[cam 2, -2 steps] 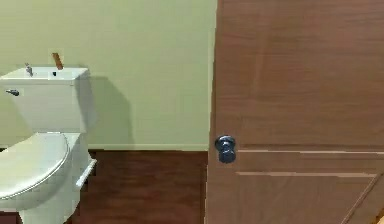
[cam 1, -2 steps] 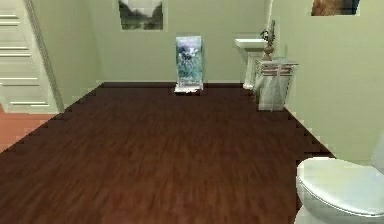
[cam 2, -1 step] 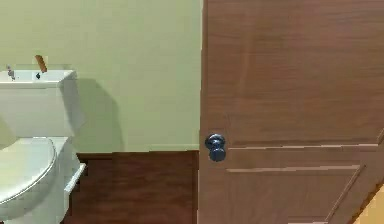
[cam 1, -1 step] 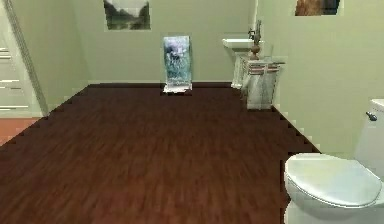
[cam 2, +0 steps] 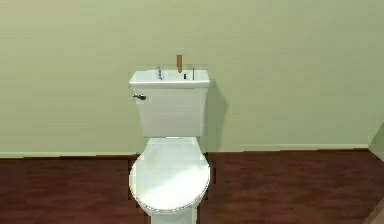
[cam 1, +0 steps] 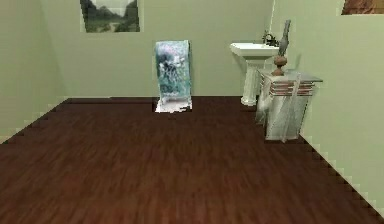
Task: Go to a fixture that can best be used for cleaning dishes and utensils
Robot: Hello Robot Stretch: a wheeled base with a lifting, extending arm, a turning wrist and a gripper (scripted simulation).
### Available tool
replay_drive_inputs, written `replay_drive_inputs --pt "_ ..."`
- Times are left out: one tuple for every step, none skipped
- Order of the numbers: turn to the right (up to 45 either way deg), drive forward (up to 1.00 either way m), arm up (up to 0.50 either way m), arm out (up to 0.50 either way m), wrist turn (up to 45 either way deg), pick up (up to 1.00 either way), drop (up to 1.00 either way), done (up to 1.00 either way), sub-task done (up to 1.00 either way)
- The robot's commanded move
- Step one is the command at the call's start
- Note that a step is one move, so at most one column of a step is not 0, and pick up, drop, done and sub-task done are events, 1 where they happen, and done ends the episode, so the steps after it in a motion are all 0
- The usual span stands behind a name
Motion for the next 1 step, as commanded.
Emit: replay_drive_inputs --pt "3.0 0.00 0.00 0.00 0.0 0.00 0.00 0.00 0.00"
